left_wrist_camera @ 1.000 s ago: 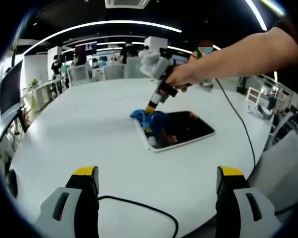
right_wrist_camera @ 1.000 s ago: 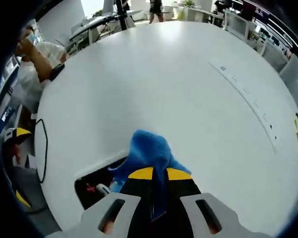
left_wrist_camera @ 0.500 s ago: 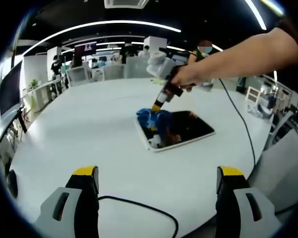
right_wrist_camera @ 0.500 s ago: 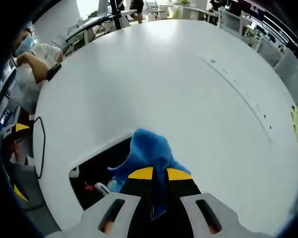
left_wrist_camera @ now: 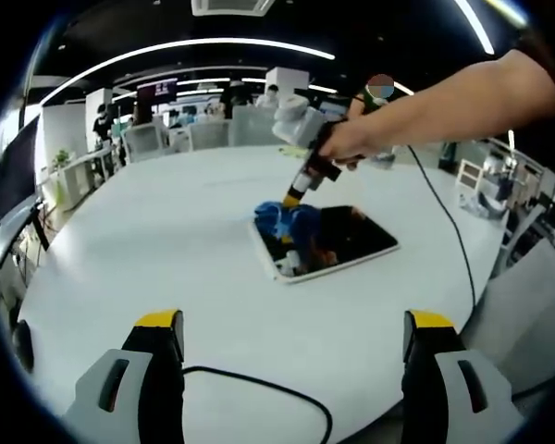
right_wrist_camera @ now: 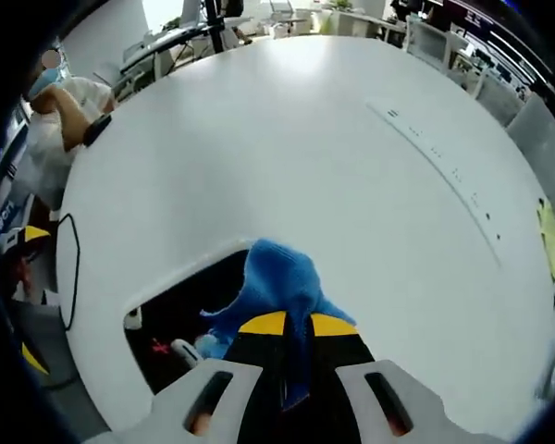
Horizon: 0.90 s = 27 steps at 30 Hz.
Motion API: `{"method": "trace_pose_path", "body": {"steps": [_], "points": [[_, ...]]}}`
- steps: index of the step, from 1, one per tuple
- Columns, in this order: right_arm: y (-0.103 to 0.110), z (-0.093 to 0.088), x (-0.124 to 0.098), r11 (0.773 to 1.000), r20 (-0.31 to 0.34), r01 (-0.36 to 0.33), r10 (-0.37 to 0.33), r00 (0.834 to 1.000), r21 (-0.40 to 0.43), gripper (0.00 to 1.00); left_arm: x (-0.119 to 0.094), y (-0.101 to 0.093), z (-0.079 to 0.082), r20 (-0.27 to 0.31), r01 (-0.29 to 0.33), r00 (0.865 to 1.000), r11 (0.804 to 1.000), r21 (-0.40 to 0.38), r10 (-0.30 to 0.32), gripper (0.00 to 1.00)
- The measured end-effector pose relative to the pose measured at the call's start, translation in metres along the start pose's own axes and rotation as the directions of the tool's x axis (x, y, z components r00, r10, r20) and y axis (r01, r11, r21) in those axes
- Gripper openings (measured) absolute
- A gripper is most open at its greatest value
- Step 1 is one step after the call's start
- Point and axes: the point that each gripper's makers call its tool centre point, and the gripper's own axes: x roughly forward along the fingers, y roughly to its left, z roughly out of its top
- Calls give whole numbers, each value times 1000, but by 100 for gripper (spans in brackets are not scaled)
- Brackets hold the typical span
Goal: Wipe the mirror surface with the cleaning cloth until all visible marks leave the cleaned area.
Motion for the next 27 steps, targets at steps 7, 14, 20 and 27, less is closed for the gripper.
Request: {"method": "trace_pose_path", "body": {"steps": [7, 14, 20, 27], "points": [[4, -7, -6, 1000, 22, 24, -25, 999, 12, 3, 0, -1, 0, -3, 0, 1000, 1000, 6, 0, 99], [18, -14, -10, 999, 16, 32, -32, 999, -3, 3, -1, 0, 0, -2, -3, 1000, 1000, 12, 3, 99], [29, -20, -11, 999, 25, 38, -37, 999, -11, 3, -1, 0, 1, 1, -5, 1000, 1000, 14, 5, 99], [44, -28, -15, 999, 26, 36, -36, 999, -12, 3, -1, 0, 2, 6, -7, 1000, 1000, 24, 6, 99]]}}
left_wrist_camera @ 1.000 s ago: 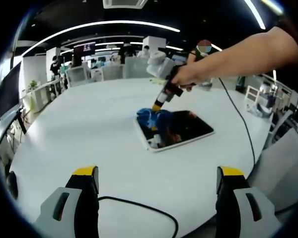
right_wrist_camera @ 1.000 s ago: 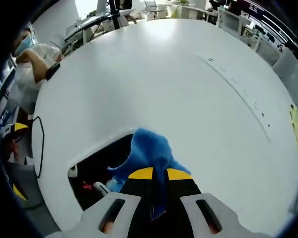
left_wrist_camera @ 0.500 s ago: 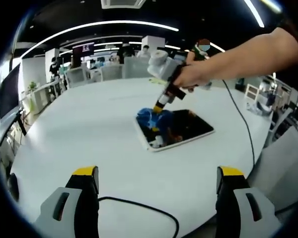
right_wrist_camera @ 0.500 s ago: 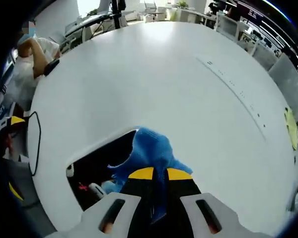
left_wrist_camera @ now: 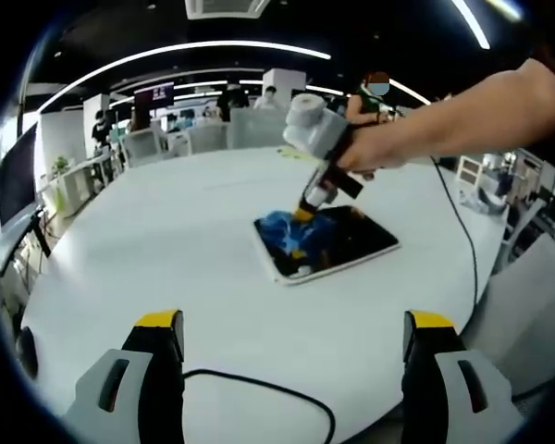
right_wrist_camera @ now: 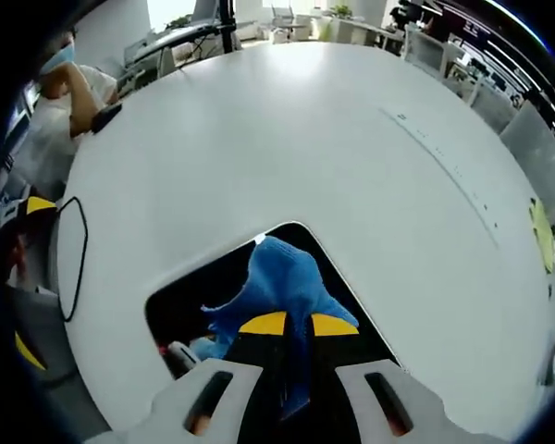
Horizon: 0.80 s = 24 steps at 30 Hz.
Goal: Wipe the mirror surface with the cleaning cloth until all visible marks leave the cleaned area.
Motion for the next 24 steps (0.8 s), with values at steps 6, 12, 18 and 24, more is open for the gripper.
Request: {"method": "trace_pose_path", "body": {"steps": [6, 12, 18, 24], "points": [[10, -6, -5, 1000, 14, 5, -5, 1000, 16, 3, -1, 1, 1, 5, -7, 1000, 1000, 2, 6, 99], [18, -11, -9, 999, 26, 6, -7, 1000, 38, 3, -2, 0, 2, 4, -9, 1000, 1000, 7, 9, 98], [25, -16, -8, 999, 38, 4, -6, 999, 43, 3, -2, -2, 3, 2, -2, 1000, 1000, 19, 2, 98], [35, -20, -13, 998, 51, 1, -4, 999, 60, 3, -2, -2, 3, 1, 4, 1000, 1000, 28, -4, 98]]}}
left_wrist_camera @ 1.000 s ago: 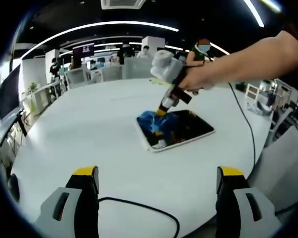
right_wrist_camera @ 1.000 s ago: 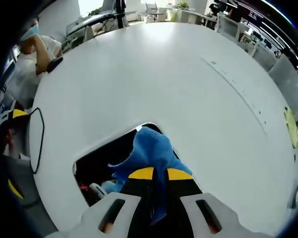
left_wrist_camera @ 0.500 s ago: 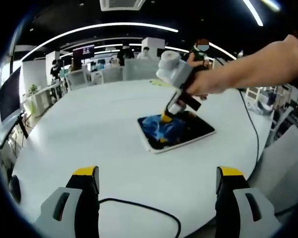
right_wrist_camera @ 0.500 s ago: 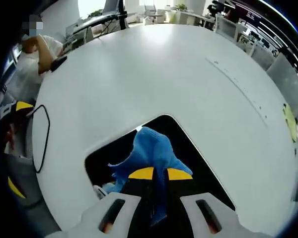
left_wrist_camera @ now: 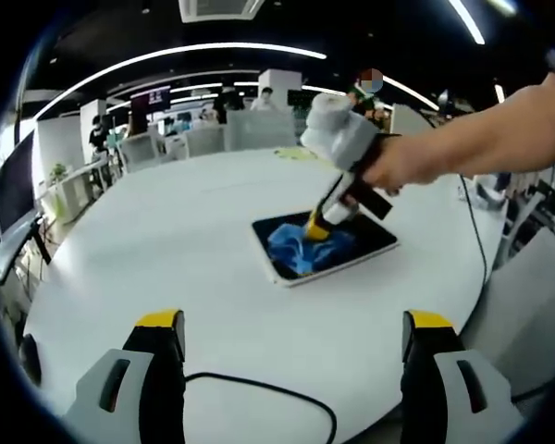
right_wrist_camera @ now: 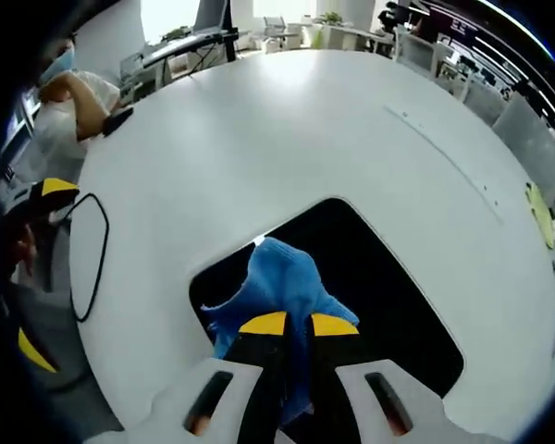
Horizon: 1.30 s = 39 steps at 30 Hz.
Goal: Wipe the mirror surface with the cleaning cloth until all visible marks leave the cleaned area.
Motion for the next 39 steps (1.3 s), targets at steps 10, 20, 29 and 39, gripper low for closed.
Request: {"method": "trace_pose_path", "body": {"steps": [10, 20, 29, 39], "points": [[19, -8, -9, 1000, 10, -1, 1, 1000, 24, 3, -1, 1, 1, 6, -5, 1000, 1000, 1, 5, 98], [31, -15, -13, 998, 20, -18, 17, 1000, 63, 3, 0, 1, 0, 6, -3, 1000, 1000, -3, 3, 98], [36, -16, -15, 998, 19, -19, 18, 1000, 65, 3, 0, -1, 0, 5, 0, 1000, 1000, 2, 0, 98], [37, -17, -15, 998, 38, -20, 18, 999, 61, 3, 0, -2, 0, 4, 3, 1000, 1000, 5, -3, 98]]}}
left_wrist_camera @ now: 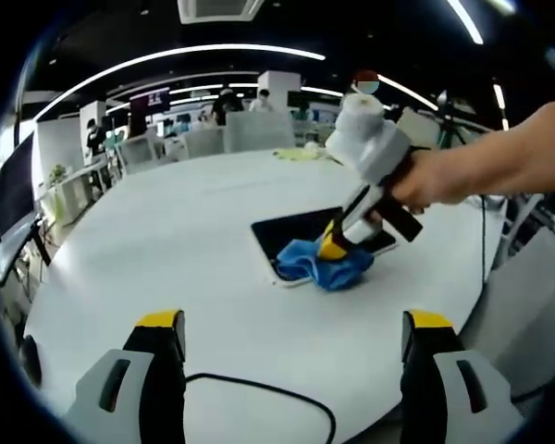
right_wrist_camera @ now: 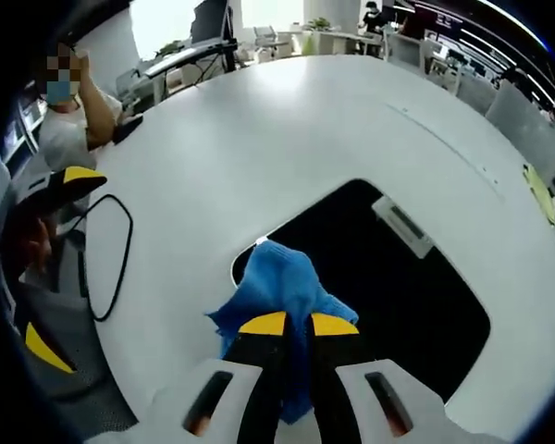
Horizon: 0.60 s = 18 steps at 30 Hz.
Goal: Wipe the mirror surface with the cleaning cloth until all visible marks leave the cleaned area.
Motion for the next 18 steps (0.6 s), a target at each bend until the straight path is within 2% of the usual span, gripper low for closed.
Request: {"method": "trace_pose_path", "body": {"steps": [18], "points": [[4, -2, -1, 1000, 0, -6, 6, 1000, -2, 3, 1, -2, 1, -1, 7, 1000, 1000, 11, -7, 98]]}}
